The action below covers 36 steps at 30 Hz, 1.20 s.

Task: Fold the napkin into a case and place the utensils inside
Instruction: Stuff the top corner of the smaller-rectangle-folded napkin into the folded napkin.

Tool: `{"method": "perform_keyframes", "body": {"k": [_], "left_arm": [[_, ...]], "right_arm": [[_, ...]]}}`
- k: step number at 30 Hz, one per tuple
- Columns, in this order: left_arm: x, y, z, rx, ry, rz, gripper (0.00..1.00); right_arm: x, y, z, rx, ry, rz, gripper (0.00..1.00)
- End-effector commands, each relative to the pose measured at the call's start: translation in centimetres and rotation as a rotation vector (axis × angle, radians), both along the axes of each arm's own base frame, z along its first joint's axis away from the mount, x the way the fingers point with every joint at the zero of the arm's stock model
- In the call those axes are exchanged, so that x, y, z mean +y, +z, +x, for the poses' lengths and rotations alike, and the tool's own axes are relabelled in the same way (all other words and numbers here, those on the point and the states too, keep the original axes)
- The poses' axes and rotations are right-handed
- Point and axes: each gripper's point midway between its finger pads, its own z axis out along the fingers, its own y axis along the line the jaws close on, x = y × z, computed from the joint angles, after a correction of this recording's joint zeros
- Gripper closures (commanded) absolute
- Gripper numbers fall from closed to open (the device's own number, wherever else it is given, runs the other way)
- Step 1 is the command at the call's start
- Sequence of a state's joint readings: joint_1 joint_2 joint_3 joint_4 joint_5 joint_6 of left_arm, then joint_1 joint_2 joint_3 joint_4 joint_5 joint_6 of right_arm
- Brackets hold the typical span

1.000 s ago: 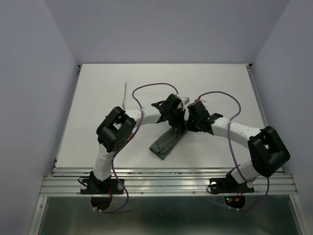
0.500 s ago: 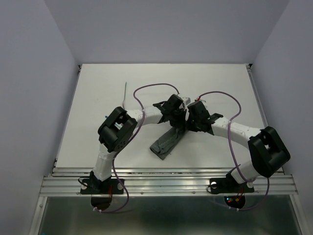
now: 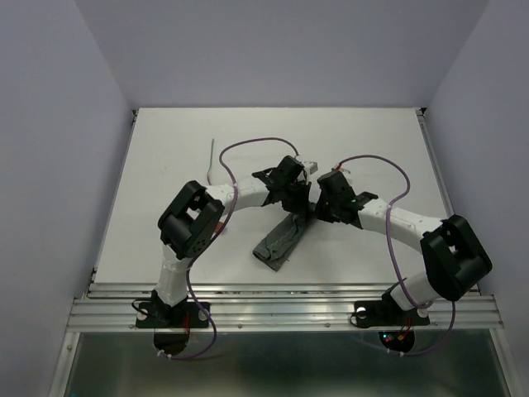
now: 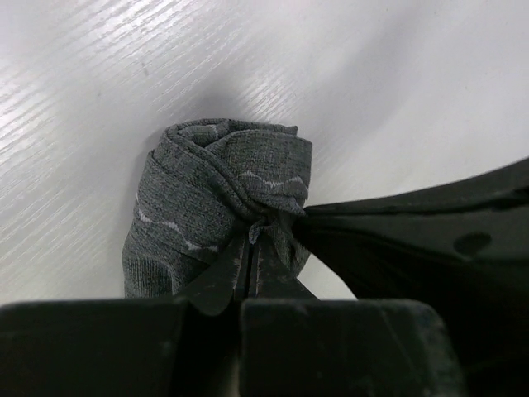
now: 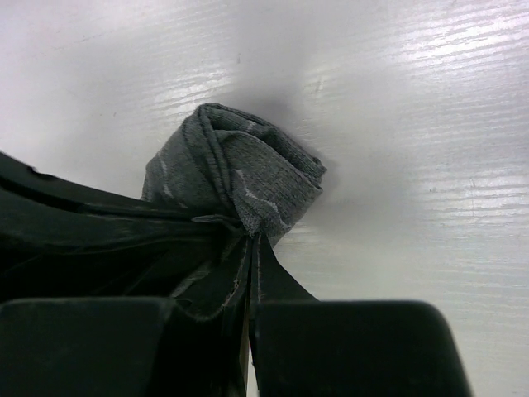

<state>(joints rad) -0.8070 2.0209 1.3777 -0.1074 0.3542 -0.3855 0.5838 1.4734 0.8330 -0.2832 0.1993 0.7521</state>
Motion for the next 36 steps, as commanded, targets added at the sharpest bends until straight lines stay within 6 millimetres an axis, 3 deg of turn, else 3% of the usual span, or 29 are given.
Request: {"method": "perform_keyframes", "body": {"k": [1, 15, 24, 31, 36], "left_arm": [[0.8, 3.5, 0.0, -0.037, -0.037, -0.045, 1.0], [0.1, 3.0, -0.8, 0.01, -0.084, -0.069, 1.0], [-2.3, 1.7, -1.2, 0.057, -0.081, -0.088, 1.0], [-3.7, 3.3, -1.0, 0.035, -0.043, -0.148, 1.0], [-3.4, 4.3, -0.5, 0.006, -0.028, -0.146, 0.99]], "right_arm": [[0.1, 1.2, 0.9, -0.059, -0.048, 0.028, 0.99], [0.1, 1.9, 1.1, -0.077, -0.061, 0.042, 0.99], [0.5, 3.3, 1.4, -0.106, -0.043, 0.086, 0.99], [1.0, 2.7, 1.2, -0.088, -0.029, 0.1, 0.99], [0.9, 2.4, 1.1, -0.081, -0.031, 0.097, 0.99]]}}
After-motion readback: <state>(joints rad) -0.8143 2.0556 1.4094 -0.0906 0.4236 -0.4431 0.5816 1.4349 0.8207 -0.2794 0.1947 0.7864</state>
